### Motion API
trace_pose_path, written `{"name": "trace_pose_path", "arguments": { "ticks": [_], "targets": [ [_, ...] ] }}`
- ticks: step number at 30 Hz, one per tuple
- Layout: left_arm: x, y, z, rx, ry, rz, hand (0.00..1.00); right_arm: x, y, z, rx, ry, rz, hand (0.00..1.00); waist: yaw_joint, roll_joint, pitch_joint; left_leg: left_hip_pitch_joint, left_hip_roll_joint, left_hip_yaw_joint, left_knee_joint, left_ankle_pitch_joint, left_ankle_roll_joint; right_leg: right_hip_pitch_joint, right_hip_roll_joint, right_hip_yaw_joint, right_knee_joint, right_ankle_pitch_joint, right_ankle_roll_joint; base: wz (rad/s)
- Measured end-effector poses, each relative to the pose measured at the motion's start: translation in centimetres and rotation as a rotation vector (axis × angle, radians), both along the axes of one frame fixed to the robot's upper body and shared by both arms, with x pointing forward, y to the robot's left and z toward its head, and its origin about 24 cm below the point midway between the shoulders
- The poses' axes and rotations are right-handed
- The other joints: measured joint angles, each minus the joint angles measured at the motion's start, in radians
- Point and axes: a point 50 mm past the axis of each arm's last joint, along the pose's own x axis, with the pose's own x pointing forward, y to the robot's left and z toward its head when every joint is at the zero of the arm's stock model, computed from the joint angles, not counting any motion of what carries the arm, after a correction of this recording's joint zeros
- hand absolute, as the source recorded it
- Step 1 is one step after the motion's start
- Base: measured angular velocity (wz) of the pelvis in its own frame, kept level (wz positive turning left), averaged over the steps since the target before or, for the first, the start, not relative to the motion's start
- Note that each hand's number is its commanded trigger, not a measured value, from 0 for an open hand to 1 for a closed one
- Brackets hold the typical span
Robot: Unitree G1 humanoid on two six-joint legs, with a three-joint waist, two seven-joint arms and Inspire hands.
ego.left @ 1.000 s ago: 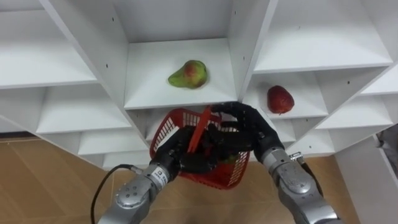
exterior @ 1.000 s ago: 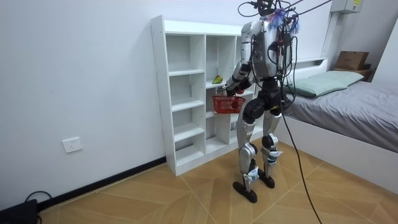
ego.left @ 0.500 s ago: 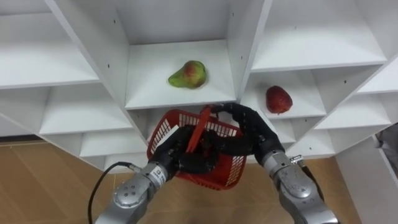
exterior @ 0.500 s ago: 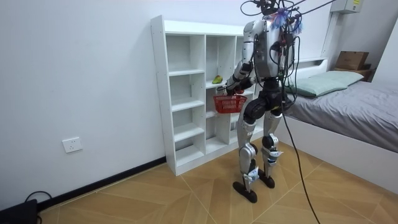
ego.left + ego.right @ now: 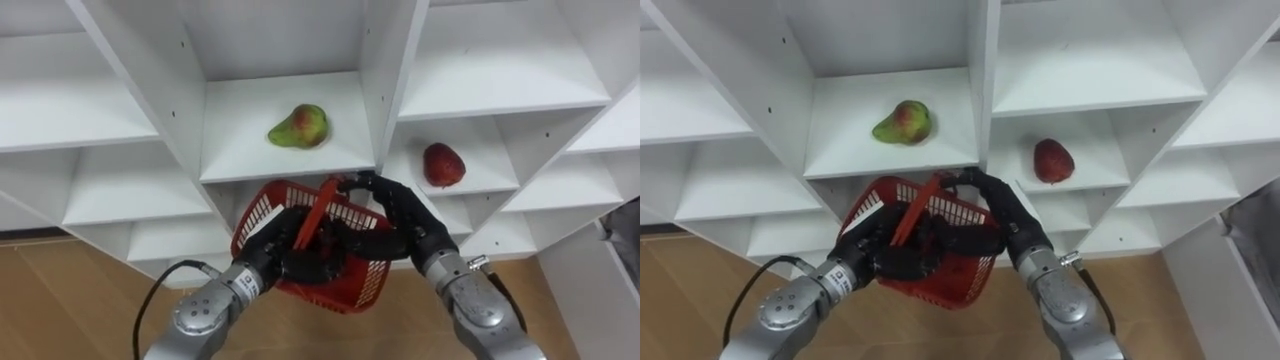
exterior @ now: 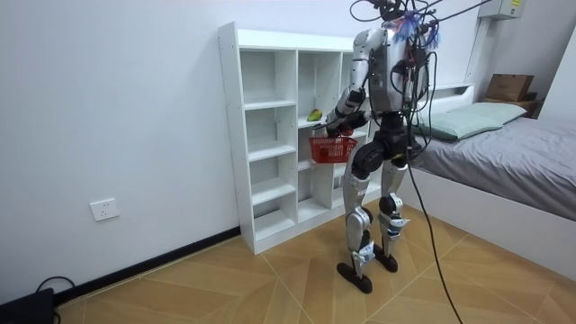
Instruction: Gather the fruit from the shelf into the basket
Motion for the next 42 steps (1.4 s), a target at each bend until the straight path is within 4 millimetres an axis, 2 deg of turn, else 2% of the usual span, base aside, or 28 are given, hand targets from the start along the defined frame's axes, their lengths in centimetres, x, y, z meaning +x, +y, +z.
{"name": "trace_pose_path", "arguments": {
  "ticks": [5,10,15,18,20,24,27,32,35,38,42],
  "targets": [
    [-0.9,0.7,-0.9,0.069,0.022,-0.015,1.00,-0.7,0.5,-0.7,-0.047,0.053,0.080,0.00,0.006,-0.019,-0.0009,0.008,-0.001,0.000,-0.001,0.000,0.000,0.015,0.002,-0.003,-0.012,0.000,0.000,0.00],
    [-1.9,1.4,-2.1,0.127,0.065,-0.019,1.00,-0.9,0.5,-0.9,-0.122,0.069,0.149,0.00,0.015,-0.023,-0.0014,0.008,-0.001,0.001,-0.002,0.000,0.000,0.013,0.001,-0.002,-0.013,0.000,0.001,0.00],
    [-3.0,3.1,-2.9,0.141,0.108,0.051,1.00,-1.4,-0.3,0.1,-0.199,0.023,0.212,0.00,0.020,-0.024,-0.0032,0.006,-0.001,0.001,-0.006,0.000,0.000,0.009,0.003,-0.001,-0.013,0.000,0.001,0.00],
    [-3.7,4.2,-4.0,0.192,0.155,0.064,1.00,-2.3,-0.9,0.1,-0.247,0.019,0.235,0.00,0.032,-0.034,-0.0110,0.015,-0.001,0.004,-0.016,0.000,0.000,0.011,0.005,0.006,-0.013,0.000,0.001,-0.06],
    [-4.5,5.2,-5.1,0.276,0.204,0.062,1.00,-3.2,-0.9,0.1,-0.254,0.027,0.255,0.00,0.032,-0.046,-0.0202,0.015,-0.001,0.003,-0.016,0.000,0.000,0.012,0.006,0.009,-0.013,0.000,0.001,-0.02],
    [-5.4,5.9,-6.2,0.326,0.253,0.075,1.00,-3.6,-0.6,0.3,-0.261,0.021,0.288,0.00,0.028,-0.061,-0.0205,0.016,-0.001,0.003,-0.015,0.000,0.000,0.015,0.007,0.011,-0.014,0.001,0.003,0.00],
    [-5.8,6.2,-6.4,0.345,0.262,0.084,1.00,-3.4,-0.4,1.4,-0.252,-0.028,0.292,0.00,0.028,-0.065,-0.0186,0.028,-0.001,0.004,-0.016,0.000,0.000,0.027,0.007,0.011,-0.015,0.002,0.003,0.00],
    [-6.6,7.4,-7.2,0.371,0.313,0.148,1.00,-2.9,0.3,4.6,-0.239,-0.174,0.308,0.00,0.034,-0.074,-0.0144,0.048,0.000,-0.002,-0.031,0.001,-0.002,0.046,0.013,0.015,-0.030,0.003,0.004,0.00],
    [-7.1,8.3,-7.6,0.386,0.347,0.195,1.00,-2.8,0.6,5.4,-0.227,-0.214,0.310,0.00,0.034,-0.091,-0.0059,0.048,0.001,-0.005,-0.035,0.001,-0.003,0.046,0.015,0.015,-0.033,0.003,0.004,0.00],
    [-7.9,9.0,-8.1,0.404,0.379,0.230,1.00,-2.8,0.8,6.0,-0.217,-0.240,0.313,0.00,0.034,-0.104,-0.0092,0.047,0.000,-0.005,-0.041,0.001,-0.003,0.050,0.015,0.014,-0.046,0.005,0.004,0.00],
    [-8.3,9.5,-8.4,0.424,0.399,0.262,1.00,-2.6,0.9,7.6,-0.202,-0.312,0.308,0.00,0.034,-0.108,-0.0113,0.048,0.000,-0.007,-0.048,0.001,-0.003,0.050,0.016,0.012,-0.048,0.005,0.005,0.00]
  ]
}}
